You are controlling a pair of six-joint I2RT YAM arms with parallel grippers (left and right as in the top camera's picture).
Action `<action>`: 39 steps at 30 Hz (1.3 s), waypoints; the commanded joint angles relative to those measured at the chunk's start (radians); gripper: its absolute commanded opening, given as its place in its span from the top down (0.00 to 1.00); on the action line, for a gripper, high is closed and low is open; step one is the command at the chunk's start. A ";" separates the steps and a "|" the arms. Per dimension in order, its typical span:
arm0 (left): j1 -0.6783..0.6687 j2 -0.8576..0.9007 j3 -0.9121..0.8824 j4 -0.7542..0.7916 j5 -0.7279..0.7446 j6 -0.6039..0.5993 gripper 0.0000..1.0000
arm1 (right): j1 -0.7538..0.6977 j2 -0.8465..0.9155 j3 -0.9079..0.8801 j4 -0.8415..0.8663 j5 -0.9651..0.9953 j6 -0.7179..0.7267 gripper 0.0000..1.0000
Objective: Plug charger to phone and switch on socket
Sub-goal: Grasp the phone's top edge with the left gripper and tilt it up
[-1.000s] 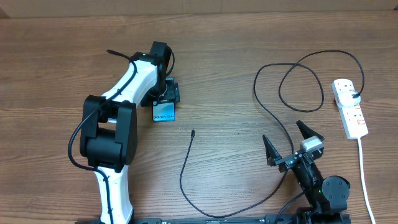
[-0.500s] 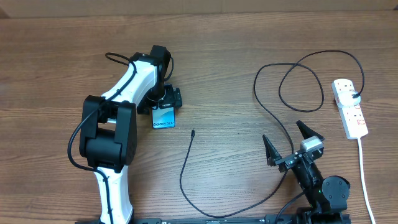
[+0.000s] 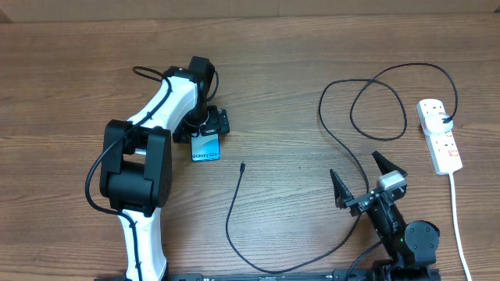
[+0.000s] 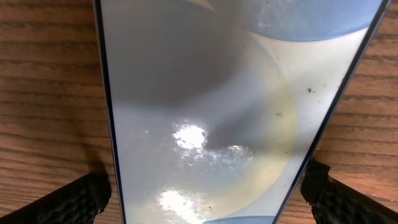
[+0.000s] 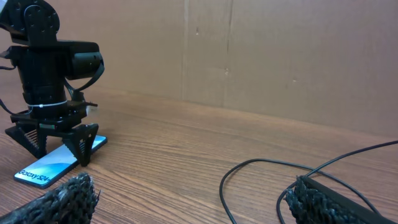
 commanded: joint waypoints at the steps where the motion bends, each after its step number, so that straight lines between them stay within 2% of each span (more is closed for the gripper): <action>1: -0.007 0.029 -0.032 0.021 -0.002 -0.022 0.00 | 0.006 -0.009 -0.009 0.005 0.013 0.000 0.00; 8: -0.007 0.029 -0.032 0.019 0.008 -0.022 0.00 | 0.006 -0.009 -0.009 0.005 0.013 0.000 0.00; 12: -0.007 0.029 -0.032 0.014 0.008 -0.022 0.04 | 0.006 -0.009 -0.009 0.005 0.013 -0.001 0.00; 39: -0.007 0.029 -0.032 0.014 0.008 -0.022 0.01 | 0.006 -0.009 -0.009 0.005 0.013 0.000 0.00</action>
